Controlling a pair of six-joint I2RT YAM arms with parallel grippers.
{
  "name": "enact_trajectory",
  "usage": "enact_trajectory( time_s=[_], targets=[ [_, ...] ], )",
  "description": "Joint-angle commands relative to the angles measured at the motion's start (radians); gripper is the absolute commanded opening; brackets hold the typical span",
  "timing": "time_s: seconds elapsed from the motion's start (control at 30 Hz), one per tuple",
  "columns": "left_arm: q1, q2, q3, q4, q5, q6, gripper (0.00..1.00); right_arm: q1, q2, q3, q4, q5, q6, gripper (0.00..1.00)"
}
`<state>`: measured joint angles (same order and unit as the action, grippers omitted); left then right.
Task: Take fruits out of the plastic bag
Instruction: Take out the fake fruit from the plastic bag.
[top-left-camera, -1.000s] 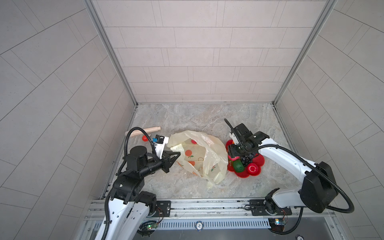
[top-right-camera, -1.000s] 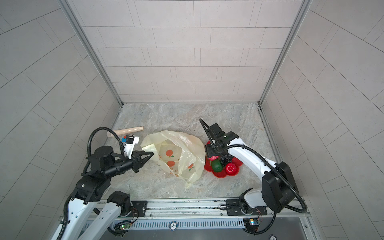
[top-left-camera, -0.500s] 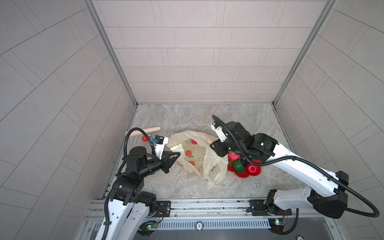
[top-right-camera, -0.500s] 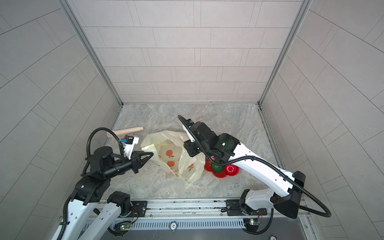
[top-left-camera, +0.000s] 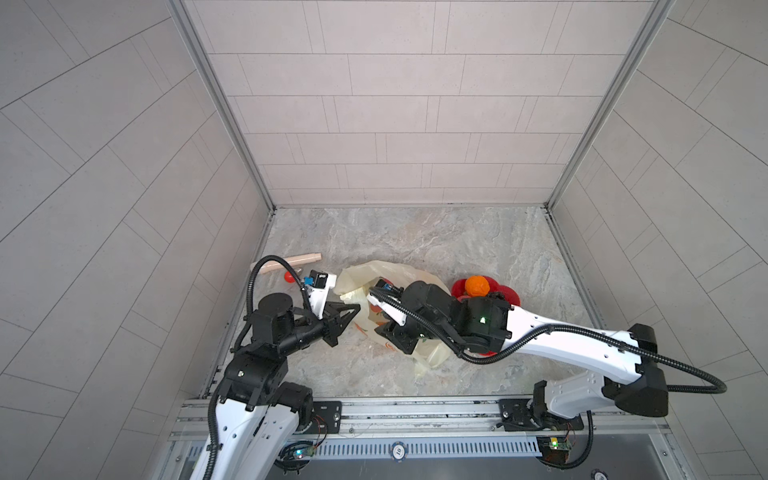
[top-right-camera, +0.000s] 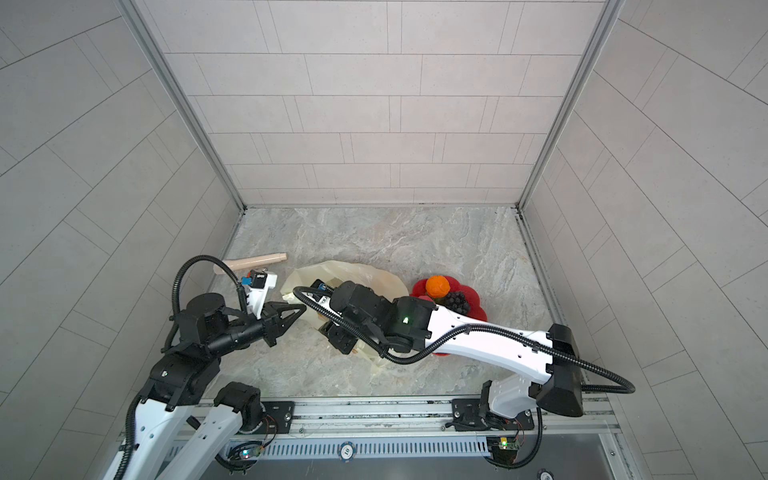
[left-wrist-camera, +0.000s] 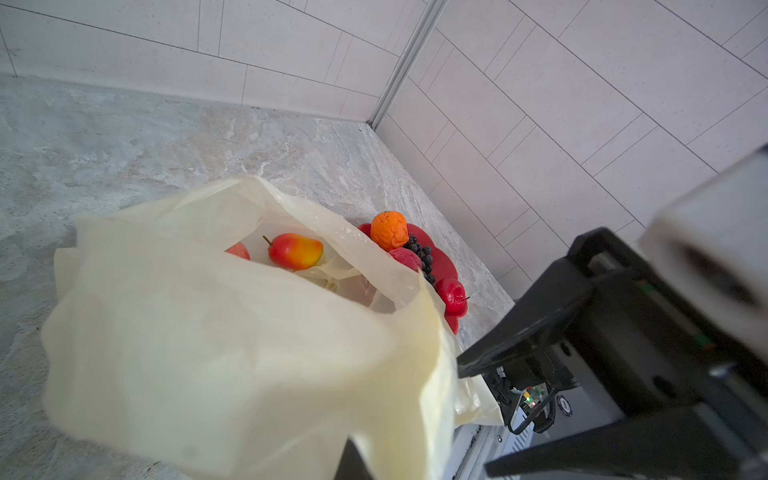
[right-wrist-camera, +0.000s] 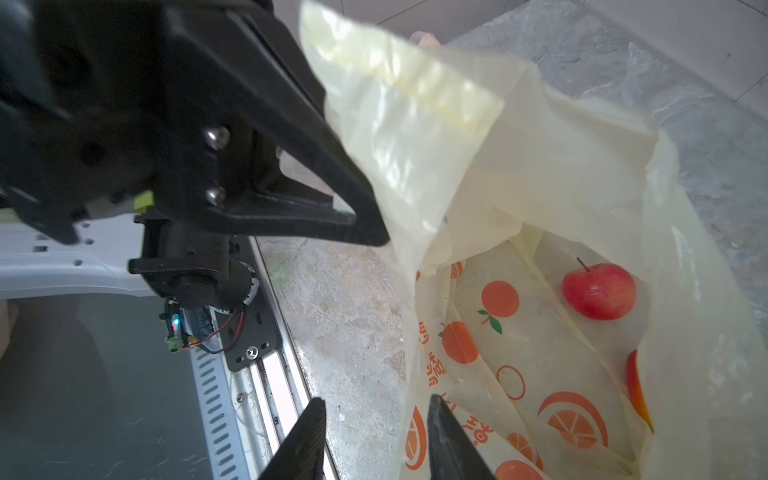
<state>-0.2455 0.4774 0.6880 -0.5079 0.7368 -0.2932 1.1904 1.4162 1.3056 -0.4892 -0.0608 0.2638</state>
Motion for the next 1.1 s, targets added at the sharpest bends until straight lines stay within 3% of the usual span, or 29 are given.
enact_trajectory(
  time_s=[0.0, 0.43, 0.7, 0.8, 1.07],
  targets=[
    [-0.006, -0.005, -0.007, 0.007, 0.0, 0.025, 0.04, 0.0, 0.024, -0.053, 0.066, 0.097, -0.001, 0.43],
    [-0.012, -0.016, -0.007, 0.007, -0.016, 0.025, 0.04, -0.092, 0.063, -0.132, -0.013, 0.337, 0.074, 0.38],
    [-0.013, -0.005, -0.007, 0.006, -0.011, 0.026, 0.04, -0.098, 0.018, -0.122, -0.133, 0.542, 0.111, 0.39],
    [-0.012, -0.011, -0.007, 0.006, -0.016, 0.027, 0.04, -0.095, 0.004, -0.136, -0.122, 0.595, 0.138, 0.44],
    [-0.014, -0.013, -0.008, 0.006, -0.02, 0.026, 0.04, -0.063, 0.108, -0.074, 0.008, 0.512, 0.089, 0.51]
  ],
)
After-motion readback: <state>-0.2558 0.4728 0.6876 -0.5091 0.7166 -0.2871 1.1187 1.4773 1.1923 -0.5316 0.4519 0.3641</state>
